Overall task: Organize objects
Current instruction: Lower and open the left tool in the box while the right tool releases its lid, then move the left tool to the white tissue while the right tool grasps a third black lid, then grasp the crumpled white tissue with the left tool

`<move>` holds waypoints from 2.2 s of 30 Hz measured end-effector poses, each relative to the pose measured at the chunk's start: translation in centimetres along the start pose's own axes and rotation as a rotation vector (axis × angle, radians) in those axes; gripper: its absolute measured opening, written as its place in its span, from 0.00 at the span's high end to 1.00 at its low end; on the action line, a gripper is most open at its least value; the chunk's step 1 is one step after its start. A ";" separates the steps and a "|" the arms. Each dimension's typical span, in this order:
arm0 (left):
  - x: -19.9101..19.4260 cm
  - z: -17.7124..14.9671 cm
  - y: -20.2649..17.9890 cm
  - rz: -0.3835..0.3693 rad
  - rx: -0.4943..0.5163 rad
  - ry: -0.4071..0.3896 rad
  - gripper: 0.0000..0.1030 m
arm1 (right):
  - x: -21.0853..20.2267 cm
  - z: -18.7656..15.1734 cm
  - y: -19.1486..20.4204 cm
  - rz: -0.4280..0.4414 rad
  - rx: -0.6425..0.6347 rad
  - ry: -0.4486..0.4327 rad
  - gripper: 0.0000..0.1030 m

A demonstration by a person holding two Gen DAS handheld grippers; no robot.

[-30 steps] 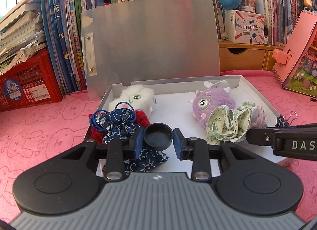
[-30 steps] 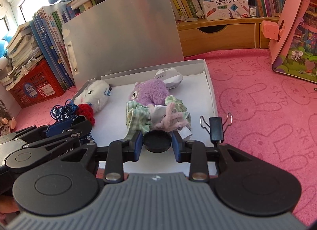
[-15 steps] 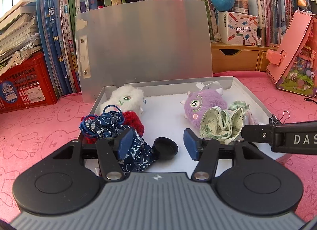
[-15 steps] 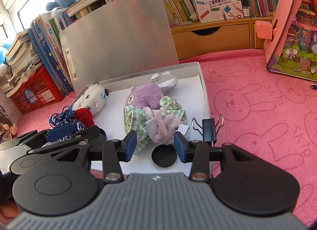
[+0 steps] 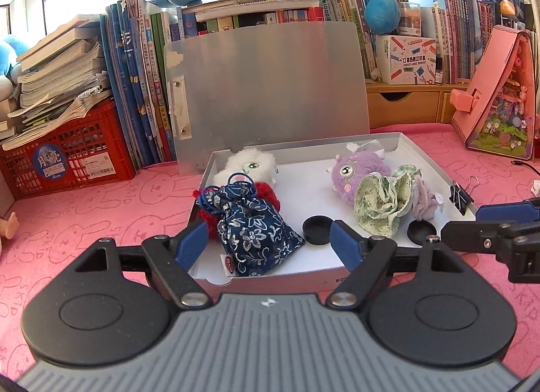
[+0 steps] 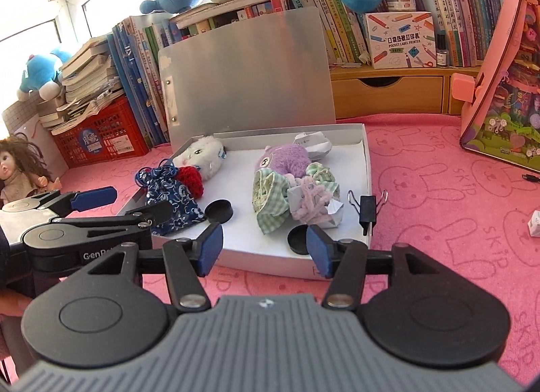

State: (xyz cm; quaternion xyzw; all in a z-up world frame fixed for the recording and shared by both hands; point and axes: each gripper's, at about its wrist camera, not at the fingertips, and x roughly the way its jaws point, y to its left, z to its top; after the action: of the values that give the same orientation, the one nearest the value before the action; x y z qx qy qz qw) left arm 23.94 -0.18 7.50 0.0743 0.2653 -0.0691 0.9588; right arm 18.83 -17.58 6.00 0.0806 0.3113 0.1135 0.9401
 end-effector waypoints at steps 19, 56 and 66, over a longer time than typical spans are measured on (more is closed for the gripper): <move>-7.2 -7.9 3.2 -0.004 -0.070 0.045 0.19 | -7.7 -9.4 7.2 0.230 -0.260 0.053 0.25; -9.1 -11.3 2.0 -0.028 -0.069 0.022 0.44 | -7.3 -12.2 8.7 0.068 -0.329 0.047 0.64; -11.2 -11.5 -0.1 -0.076 -0.070 0.009 0.44 | -6.8 -11.1 6.6 -0.022 -0.255 0.025 0.64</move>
State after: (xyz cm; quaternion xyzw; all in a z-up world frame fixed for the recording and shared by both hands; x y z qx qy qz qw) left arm 8.68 2.83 3.55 0.0309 0.2746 -0.0956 0.9563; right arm 5.75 -12.12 2.47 -0.0442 0.3071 0.1429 0.9399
